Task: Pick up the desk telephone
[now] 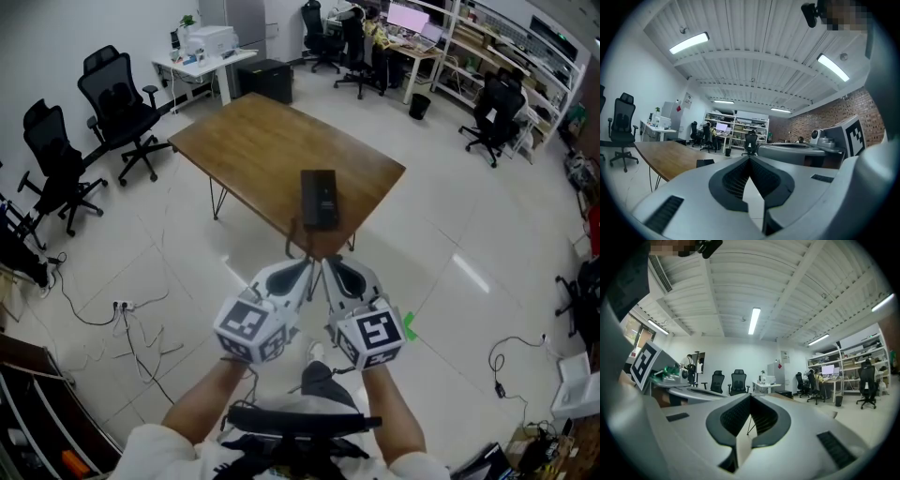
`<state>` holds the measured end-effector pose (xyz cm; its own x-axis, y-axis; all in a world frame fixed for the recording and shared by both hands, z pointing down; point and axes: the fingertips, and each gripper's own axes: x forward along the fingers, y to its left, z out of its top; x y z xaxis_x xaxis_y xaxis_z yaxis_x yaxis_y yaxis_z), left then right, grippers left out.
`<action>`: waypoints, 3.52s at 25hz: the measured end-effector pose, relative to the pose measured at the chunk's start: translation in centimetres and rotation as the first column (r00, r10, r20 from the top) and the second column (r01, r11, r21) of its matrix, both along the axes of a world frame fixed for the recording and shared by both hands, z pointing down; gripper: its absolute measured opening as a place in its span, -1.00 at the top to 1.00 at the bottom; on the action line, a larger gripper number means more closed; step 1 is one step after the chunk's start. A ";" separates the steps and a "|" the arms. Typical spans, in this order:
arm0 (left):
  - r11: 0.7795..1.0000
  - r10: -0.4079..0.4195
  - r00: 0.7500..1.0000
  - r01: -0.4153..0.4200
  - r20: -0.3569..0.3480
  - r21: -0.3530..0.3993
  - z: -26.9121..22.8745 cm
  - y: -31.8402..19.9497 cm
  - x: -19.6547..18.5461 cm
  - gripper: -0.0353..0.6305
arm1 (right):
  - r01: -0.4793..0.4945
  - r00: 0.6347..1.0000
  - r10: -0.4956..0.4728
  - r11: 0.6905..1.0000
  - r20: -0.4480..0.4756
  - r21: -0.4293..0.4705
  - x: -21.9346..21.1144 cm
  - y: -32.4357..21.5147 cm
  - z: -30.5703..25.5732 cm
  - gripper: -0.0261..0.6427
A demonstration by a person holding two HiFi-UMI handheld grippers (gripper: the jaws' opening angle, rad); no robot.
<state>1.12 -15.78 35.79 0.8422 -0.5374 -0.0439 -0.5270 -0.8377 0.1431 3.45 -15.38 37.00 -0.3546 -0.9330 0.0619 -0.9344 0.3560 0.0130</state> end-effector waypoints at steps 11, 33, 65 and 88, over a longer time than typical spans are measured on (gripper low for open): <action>0.998 -0.038 0.999 0.039 0.012 -0.041 1.5 -7.4 3.7 0.88 | 0.037 0.999 -0.037 0.998 0.006 -0.053 3.7 -6.9 1.7 0.92; 0.977 -0.072 0.997 0.076 0.025 -0.198 7.5 -18.8 8.3 0.58 | 0.148 0.987 -0.135 0.974 0.085 -0.173 8.9 -17.6 7.2 0.82; 0.793 0.042 0.996 0.011 0.072 -0.609 25.3 -32.5 9.0 -0.01 | 0.331 0.920 -0.126 0.755 0.370 -0.566 14.6 -29.9 25.3 0.08; 0.737 0.191 0.980 -0.111 0.048 -0.667 26.6 -33.3 11.7 0.11 | 0.514 0.821 -0.179 0.644 0.542 -0.567 10.8 -34.6 25.5 0.02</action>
<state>12.83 -49.05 62.36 0.8924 -0.2635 0.3664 -0.4473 -0.6253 0.6395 14.28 -49.95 62.46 -0.7860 -0.4912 0.3754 -0.5878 0.4059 -0.6998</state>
